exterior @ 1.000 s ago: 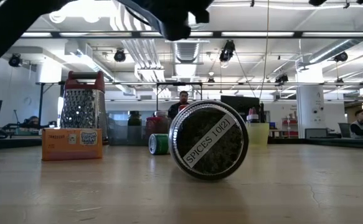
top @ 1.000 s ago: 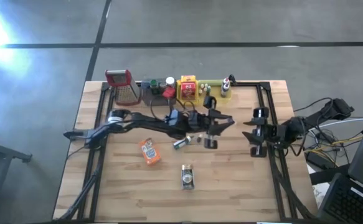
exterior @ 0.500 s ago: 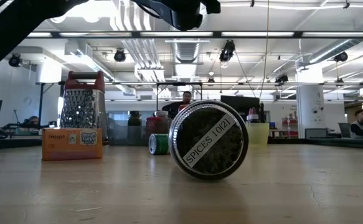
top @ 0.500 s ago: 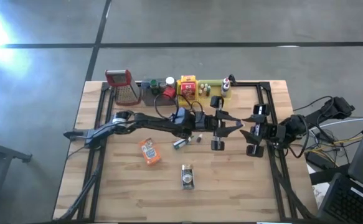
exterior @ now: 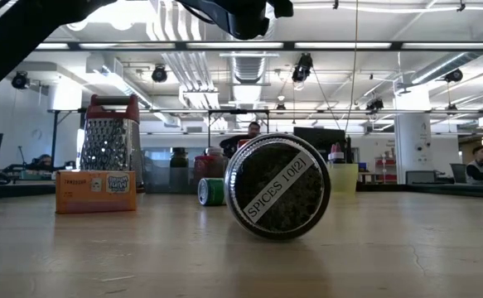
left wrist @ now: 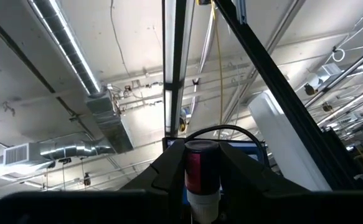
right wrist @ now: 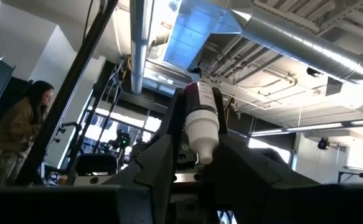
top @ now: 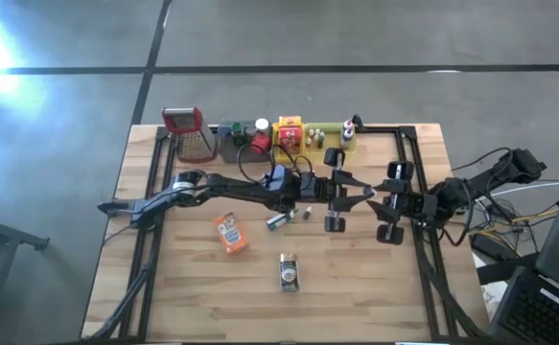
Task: Pick & Place Kitchen Items
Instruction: Put the black food coloring bottle into the light yellow bin
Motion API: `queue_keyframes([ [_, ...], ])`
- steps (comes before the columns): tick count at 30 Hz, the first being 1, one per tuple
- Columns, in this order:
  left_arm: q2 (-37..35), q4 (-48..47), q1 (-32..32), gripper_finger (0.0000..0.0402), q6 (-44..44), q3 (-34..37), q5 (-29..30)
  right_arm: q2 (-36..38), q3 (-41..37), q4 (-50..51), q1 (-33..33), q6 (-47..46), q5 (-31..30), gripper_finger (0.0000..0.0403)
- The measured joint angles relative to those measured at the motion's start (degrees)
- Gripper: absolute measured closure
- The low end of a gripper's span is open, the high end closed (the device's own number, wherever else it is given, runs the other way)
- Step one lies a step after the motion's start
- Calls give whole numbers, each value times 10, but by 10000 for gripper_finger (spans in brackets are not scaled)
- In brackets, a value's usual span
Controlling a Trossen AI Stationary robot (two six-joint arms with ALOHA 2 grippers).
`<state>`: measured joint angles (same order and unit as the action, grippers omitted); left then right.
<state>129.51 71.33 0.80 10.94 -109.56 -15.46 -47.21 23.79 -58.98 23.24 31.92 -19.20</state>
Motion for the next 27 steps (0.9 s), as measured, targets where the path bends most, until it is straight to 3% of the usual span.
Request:
queue_keyframes([
  [17,-1,-2,0,310,3,1,0,3,4,-1,0,2,0,249],
  [27,-1,-4,0,310,7,1,1,3,4,-1,0,2,-1,296],
])
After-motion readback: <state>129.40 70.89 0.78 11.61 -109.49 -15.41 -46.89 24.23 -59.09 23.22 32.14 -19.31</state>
